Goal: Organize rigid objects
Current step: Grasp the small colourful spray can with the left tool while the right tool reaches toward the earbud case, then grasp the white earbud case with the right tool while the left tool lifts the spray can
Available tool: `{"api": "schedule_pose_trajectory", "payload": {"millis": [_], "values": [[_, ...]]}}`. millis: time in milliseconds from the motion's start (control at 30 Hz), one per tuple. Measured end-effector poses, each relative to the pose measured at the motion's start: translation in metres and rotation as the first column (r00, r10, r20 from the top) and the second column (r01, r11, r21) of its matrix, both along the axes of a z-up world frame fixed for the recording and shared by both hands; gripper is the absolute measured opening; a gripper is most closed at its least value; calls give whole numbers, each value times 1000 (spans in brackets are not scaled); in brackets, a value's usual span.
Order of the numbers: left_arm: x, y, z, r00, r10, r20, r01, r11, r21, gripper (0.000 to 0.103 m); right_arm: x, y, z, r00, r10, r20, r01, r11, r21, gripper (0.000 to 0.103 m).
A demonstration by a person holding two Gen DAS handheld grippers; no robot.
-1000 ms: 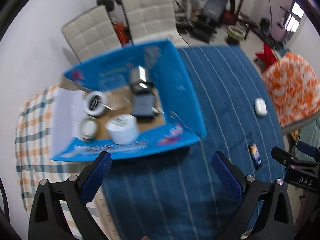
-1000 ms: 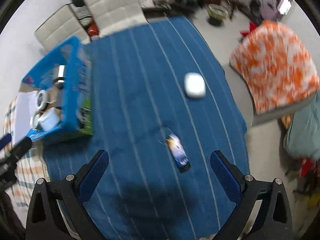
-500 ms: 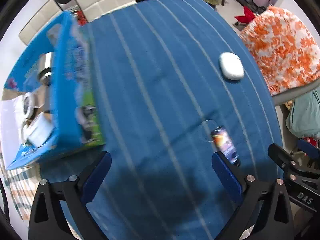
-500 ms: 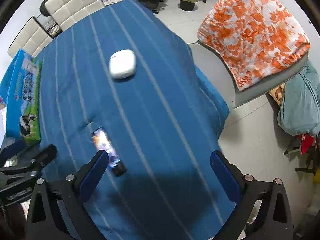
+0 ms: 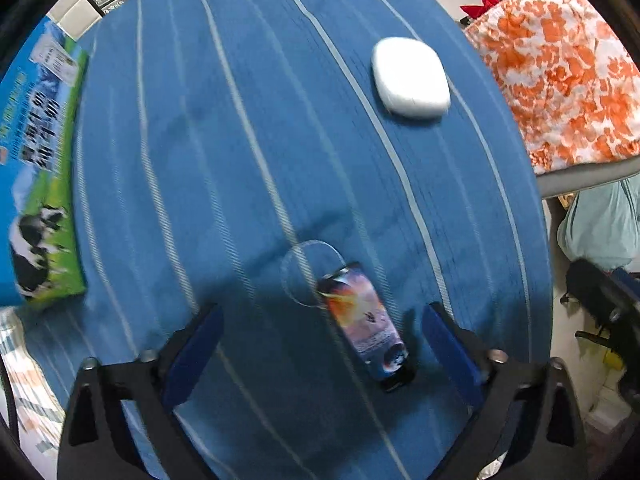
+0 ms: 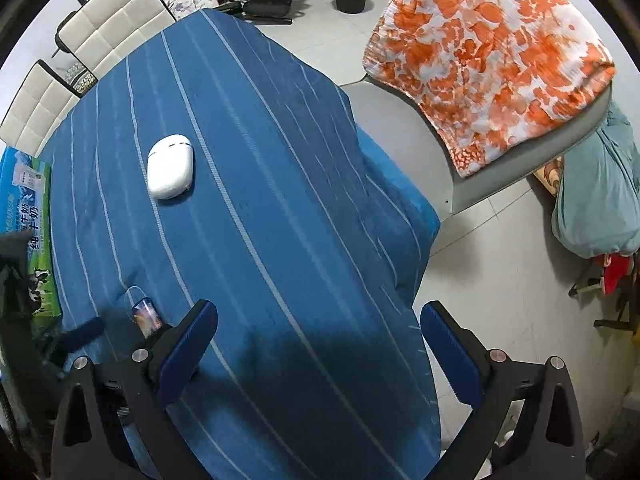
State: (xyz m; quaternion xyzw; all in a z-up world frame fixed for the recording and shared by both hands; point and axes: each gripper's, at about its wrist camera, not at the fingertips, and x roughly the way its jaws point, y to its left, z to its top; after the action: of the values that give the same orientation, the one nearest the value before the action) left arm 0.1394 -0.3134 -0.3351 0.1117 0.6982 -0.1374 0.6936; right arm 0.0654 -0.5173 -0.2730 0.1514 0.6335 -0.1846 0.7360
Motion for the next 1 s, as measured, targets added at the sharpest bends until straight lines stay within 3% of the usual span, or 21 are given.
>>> {"api": "schedule_pose_trajectory", "payload": {"millis": [33,133,200,233,267,700,800,833,867,1000], "values": [[-3,-4,-7,1000,-14,-13,14,1000,13,73,2,-1,-1,1000,3,1,-3,1000,4,103],[-11,-10,-8,998,-47,36,46,999,28,71,11,0,-2,1000,22,12,-22,1000,19,103],[-10,-9,-7,998,-44,48,43,999,17,58,17,3,-3,999,34,22,-35,999,37,103],[-8,-7,-5,998,-43,56,42,999,18,39,20,4,-3,999,38,26,-39,998,42,103],[-5,-4,-5,998,-40,53,40,999,18,29,25,6,-4,999,43,31,-45,998,52,103],[73,27,-4,989,106,106,-111,993,45,24,125,44,-27,993,97,65,-106,985,135,100],[86,25,-8,987,111,117,-118,991,56,24,146,51,-40,993,112,37,-116,985,124,90],[89,24,-9,987,108,120,-116,991,61,23,151,54,-45,993,118,21,-119,986,119,79],[92,23,-10,987,106,123,-115,991,63,23,155,56,-51,992,123,-2,-122,986,115,73],[97,20,-13,986,106,125,-114,991,64,23,164,68,-50,989,145,-9,-144,989,43,64]]}}
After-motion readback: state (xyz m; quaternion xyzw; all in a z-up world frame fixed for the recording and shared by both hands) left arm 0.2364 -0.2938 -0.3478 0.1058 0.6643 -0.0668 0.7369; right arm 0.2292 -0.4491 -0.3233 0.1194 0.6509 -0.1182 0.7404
